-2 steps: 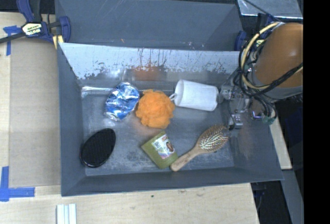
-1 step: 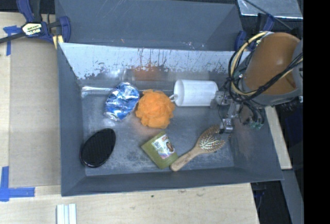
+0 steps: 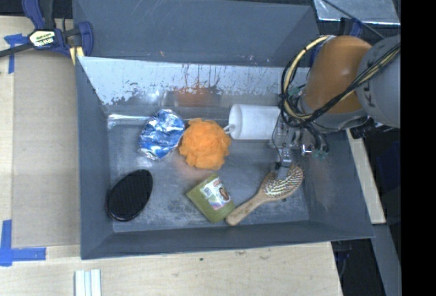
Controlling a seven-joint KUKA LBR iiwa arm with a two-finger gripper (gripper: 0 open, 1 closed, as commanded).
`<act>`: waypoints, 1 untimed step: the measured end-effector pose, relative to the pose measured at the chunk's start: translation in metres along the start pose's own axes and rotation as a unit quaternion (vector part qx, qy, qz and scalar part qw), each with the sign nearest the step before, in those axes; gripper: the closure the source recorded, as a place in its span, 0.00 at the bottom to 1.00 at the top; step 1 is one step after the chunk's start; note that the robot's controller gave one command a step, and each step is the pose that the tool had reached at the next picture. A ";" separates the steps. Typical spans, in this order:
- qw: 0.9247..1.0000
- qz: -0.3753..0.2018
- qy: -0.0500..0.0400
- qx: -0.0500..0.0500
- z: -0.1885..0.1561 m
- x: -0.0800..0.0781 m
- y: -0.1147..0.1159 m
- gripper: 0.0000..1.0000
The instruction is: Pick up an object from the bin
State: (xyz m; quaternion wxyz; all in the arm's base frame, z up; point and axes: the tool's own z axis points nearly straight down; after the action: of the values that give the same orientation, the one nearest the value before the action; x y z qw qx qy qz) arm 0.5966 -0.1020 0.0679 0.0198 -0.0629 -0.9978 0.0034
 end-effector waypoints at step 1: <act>0.996 0.086 0.008 0.000 -0.002 0.001 -0.009 0.00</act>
Offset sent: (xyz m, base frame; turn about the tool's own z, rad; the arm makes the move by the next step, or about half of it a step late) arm 0.0011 -0.0078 0.0021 0.1739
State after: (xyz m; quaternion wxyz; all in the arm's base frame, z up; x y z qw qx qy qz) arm 0.5949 -0.1105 0.0702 0.0270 -0.1485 -0.9885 0.0048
